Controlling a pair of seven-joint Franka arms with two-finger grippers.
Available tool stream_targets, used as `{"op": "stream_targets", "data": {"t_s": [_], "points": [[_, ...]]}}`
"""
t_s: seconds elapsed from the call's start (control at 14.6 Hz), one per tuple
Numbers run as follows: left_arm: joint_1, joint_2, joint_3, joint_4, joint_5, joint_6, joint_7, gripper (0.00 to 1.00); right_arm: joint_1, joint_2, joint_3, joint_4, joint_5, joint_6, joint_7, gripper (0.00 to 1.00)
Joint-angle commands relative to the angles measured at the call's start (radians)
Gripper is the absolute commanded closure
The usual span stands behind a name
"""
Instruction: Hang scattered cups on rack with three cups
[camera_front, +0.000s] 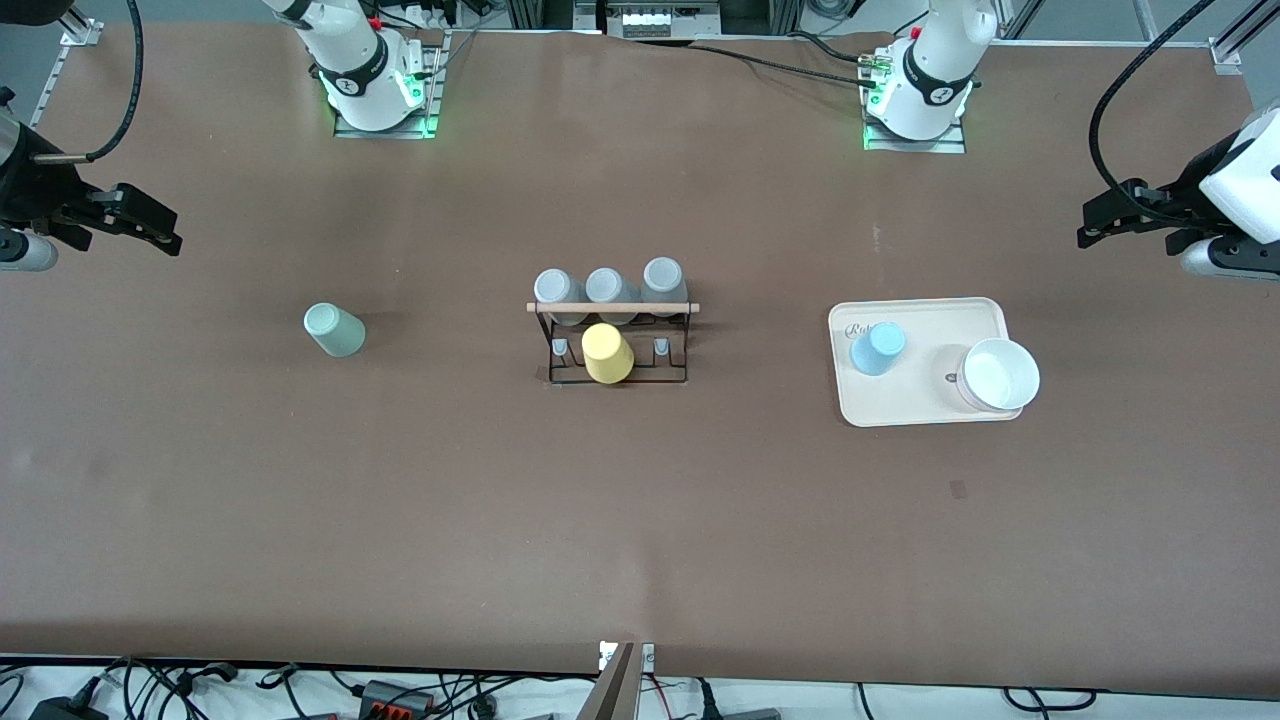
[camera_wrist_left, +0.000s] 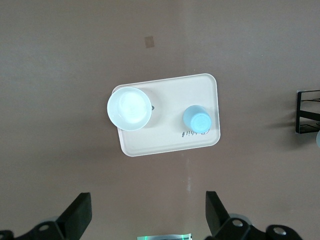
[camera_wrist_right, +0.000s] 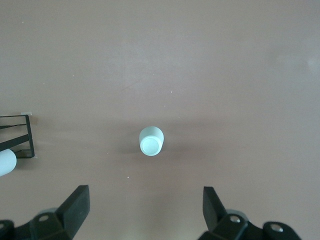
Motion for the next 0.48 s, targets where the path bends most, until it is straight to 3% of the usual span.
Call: {"op": "stream_targets", "data": {"t_s": [0.0, 0.41], "points": [[0.008, -0.006, -0.004, 0.005, -0.017, -0.011, 0.015, 0.0, -0.007, 0.007, 0.005, 0.019, 0.037, -0.034, -0.012, 0.0], [0.008, -0.006, -0.004, 0.005, -0.015, -0.011, 0.018, 0.0, -0.007, 0.01, 0.005, 0.026, 0.039, -0.041, -0.021, 0.0]]}}
